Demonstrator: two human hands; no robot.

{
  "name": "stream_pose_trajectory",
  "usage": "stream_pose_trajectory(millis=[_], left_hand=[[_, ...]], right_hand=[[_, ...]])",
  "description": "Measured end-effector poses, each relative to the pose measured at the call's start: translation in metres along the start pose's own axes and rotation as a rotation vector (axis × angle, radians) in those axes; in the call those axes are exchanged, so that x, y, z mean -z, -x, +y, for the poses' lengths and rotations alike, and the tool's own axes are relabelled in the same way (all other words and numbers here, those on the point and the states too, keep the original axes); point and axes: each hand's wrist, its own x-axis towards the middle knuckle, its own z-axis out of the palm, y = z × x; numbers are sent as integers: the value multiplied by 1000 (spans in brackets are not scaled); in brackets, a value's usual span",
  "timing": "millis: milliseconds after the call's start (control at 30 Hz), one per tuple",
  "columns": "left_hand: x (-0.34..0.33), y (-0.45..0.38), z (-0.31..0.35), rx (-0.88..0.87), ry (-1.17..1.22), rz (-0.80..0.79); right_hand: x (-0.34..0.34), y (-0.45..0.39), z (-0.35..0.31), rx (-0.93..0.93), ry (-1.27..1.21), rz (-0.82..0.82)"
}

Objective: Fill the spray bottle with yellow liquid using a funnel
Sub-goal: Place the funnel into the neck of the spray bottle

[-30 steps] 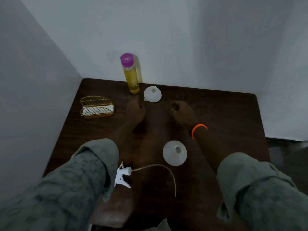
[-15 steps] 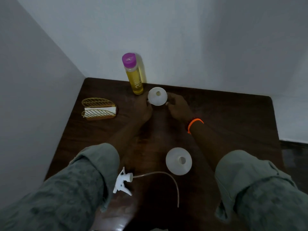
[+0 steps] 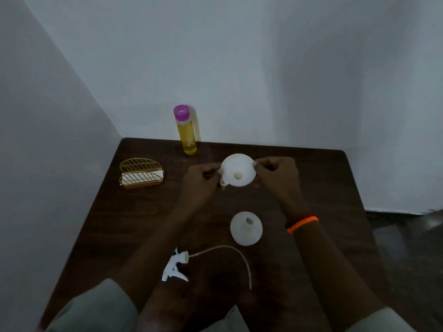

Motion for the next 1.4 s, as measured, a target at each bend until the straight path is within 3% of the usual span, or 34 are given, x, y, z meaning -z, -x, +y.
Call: stream_pose_trajectory(millis=[267, 667, 1400], left_hand=[[2, 68, 35, 7, 225, -79], [-15, 82, 5, 139, 141, -142], [-23, 73, -16, 152, 41, -153]], right_hand=[[41, 72, -11, -3, 2, 56], [31, 99, 14, -133, 1, 63], [23, 90, 34, -203, 52, -21]])
